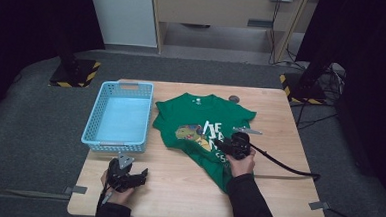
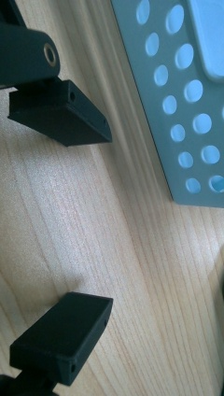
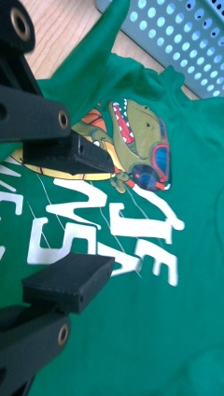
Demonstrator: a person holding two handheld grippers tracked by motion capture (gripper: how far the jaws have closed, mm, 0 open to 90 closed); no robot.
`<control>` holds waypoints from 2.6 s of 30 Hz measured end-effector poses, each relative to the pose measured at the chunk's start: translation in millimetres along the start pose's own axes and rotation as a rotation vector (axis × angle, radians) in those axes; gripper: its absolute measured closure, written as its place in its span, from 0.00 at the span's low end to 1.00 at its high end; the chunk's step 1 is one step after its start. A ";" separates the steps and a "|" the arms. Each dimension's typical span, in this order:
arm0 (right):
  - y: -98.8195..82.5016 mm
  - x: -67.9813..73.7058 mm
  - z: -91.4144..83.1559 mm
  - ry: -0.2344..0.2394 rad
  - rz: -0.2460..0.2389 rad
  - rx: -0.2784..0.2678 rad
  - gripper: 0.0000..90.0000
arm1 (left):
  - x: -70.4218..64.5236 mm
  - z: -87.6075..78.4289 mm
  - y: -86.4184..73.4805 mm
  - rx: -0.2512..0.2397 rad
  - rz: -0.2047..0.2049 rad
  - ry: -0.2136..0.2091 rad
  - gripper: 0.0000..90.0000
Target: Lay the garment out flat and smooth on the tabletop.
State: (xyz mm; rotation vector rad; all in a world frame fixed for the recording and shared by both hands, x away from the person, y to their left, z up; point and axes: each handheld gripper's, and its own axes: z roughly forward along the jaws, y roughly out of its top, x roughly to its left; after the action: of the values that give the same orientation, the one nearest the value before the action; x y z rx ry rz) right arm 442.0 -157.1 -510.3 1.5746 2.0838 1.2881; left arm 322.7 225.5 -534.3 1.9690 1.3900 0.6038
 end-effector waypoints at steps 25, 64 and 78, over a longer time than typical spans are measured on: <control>-6.7 -18.7 -59.8 -0.044 -0.176 -0.143 0.24 | -38.2 -6.3 28.0 -0.083 0.045 -0.113 0.28; -72.8 -53.1 -90.1 -0.030 -0.188 -0.048 0.19 | -104.5 44.3 76.8 -0.097 0.081 -0.209 0.36; -76.4 -52.2 -85.4 -0.033 -0.204 -0.015 0.20 | -109.1 72.3 79.2 -0.090 0.048 -0.216 0.47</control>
State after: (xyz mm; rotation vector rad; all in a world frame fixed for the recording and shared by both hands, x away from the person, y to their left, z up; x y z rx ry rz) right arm 357.8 -247.8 -533.4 1.3279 2.1438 1.1959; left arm 387.1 87.0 -526.6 1.9371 1.1670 0.4517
